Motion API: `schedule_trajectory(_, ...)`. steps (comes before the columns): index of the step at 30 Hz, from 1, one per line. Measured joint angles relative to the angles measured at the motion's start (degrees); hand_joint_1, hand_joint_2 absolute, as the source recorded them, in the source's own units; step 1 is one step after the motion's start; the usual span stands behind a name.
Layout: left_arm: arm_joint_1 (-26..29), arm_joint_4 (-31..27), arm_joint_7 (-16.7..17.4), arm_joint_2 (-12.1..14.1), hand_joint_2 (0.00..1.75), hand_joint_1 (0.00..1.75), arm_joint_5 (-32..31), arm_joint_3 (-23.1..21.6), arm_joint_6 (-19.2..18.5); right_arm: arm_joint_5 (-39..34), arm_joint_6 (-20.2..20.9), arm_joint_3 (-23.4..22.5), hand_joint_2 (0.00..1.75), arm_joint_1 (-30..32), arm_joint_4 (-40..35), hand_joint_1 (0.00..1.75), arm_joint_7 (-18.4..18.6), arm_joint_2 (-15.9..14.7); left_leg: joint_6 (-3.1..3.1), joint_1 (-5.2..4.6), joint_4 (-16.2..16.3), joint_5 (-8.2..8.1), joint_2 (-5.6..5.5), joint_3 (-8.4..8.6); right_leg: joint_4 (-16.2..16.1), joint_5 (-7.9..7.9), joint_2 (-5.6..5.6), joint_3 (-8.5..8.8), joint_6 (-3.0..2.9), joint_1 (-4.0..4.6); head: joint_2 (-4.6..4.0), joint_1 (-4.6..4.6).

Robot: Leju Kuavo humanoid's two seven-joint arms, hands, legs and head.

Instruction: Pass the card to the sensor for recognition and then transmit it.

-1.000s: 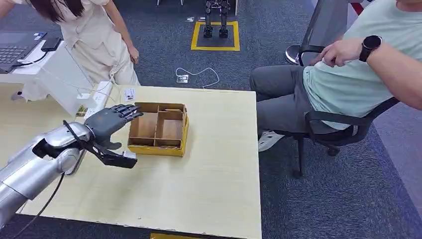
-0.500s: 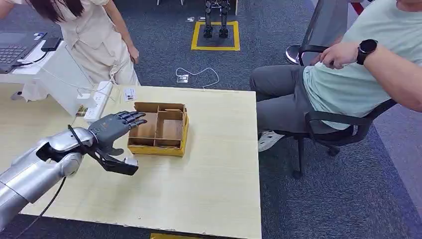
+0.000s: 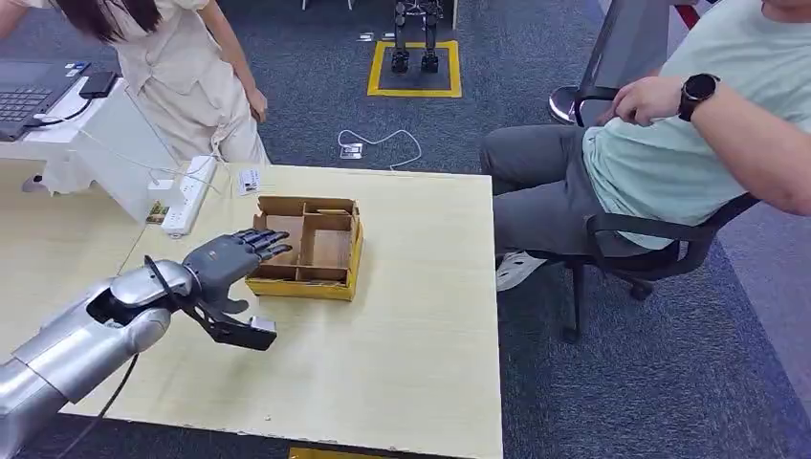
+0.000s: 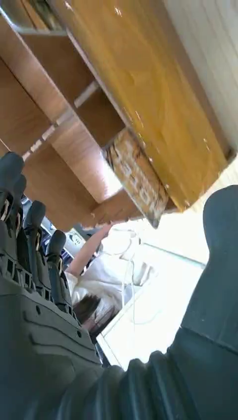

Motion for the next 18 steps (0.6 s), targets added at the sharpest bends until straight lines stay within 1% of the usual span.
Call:
schedule_trajectory(3, -0.01, 0.35, 0.02, -1.3, 1.75, 0.0, -0.09, 0.0, 0.28, 0.02, 0.0, -0.02, 1.75, -0.04, 0.0, 0.0, -0.02, 0.0, 0.0, 0.0, 0.0, 0.0, 0.01, 0.0, 0.0, 0.0, 0.0, 0.0, 0.0, 0.0, 0.0, 0.02)
schedule_trajectory(8, 0.17, 1.82, 0.61, -4.38, 1.75, 0.0, -1.01, 0.0, 2.67, 0.04, 0.0, -0.13, 1.75, -0.15, 0.0, 0.0, 0.0, 0.02, 0.0, 0.0, 0.01, 0.0, 0.01, 0.0, 0.0, 0.01, 0.01, 0.0, 0.0, 0.0, 0.0, 0.02)
schedule_trajectory(12, 0.27, 2.84, 1.22, -5.79, 1.75, 0.0, -1.53, 0.0, 3.43, 0.11, 0.0, -0.22, 1.75, -0.17, 0.0, 0.0, 0.0, 0.04, 0.0, 0.0, 0.02, 0.0, 0.01, 0.0, 0.0, 0.01, 0.01, 0.0, 0.0, 0.0, 0.0, 0.02)
schedule_trajectory(16, 0.29, 4.13, 2.82, -7.44, 1.75, 0.0, -3.08, 0.02, 4.9, 0.22, 0.0, -0.53, 1.75, -0.21, 0.0, 0.0, 0.0, 0.04, 0.0, 0.0, 0.02, 0.0, 0.0, 0.0, 0.0, 0.0, 0.0, 0.0, 0.0, 0.0, 0.0, 0.0)
schedule_trajectory(18, 0.33, 5.01, 3.78, -8.66, 1.75, 0.0, -4.02, 0.04, 5.71, 0.22, 0.0, -0.61, 1.75, -0.23, 0.0, 0.0, 0.0, 0.07, 0.0, 0.0, 0.02, 0.0, 0.0, 0.0, 0.0, 0.01, 0.0, 0.0, 0.0, 0.0, 0.0, 0.02)
